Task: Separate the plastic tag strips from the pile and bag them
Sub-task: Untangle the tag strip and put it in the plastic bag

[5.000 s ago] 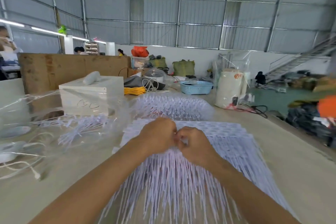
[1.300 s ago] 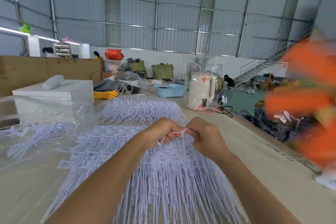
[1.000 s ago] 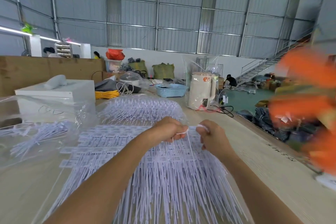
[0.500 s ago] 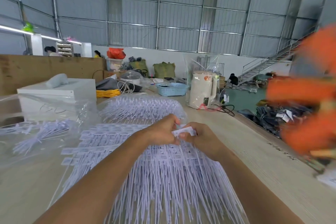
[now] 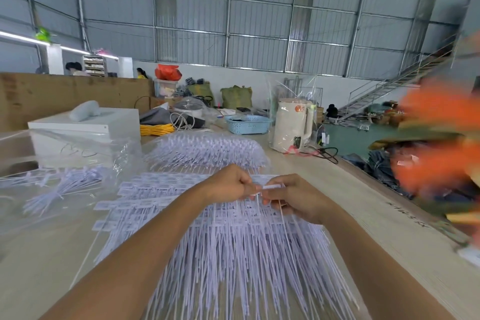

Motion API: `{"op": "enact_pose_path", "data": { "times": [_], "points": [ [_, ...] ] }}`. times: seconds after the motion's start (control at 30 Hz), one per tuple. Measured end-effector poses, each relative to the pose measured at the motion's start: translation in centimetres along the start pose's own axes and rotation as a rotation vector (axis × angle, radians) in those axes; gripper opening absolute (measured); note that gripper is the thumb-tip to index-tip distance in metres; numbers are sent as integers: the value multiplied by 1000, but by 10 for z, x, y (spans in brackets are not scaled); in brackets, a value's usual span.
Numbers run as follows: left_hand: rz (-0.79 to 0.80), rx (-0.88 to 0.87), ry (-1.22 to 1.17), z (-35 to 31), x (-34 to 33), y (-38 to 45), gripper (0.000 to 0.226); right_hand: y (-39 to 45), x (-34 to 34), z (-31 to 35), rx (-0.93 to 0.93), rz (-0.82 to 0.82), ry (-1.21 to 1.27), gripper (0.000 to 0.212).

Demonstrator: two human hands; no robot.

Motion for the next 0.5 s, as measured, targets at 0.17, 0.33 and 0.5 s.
{"op": "enact_pose_path", "data": {
  "times": [0.17, 0.33, 0.5],
  "points": [
    [-20, 34, -162, -4, 4, 1, 23, -5, -2, 13, 147, -82, -167, 13],
    [-42, 81, -193, -3, 4, 0, 25, -8, -7, 21, 445, -343, -539, 10],
    [-72, 88, -235, -3, 4, 0, 30, -7, -7, 18, 501, -461, -578, 9]
  ]
}}
Point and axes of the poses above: each hand's wrist, its own y-axis towards the middle knuckle, its own x-axis out of the back of the hand, z = x × y, the point moved 4 cm from there along y, towards the middle knuckle, and after that the axes turned 13 degrees about -y, right-handed, at the moved point
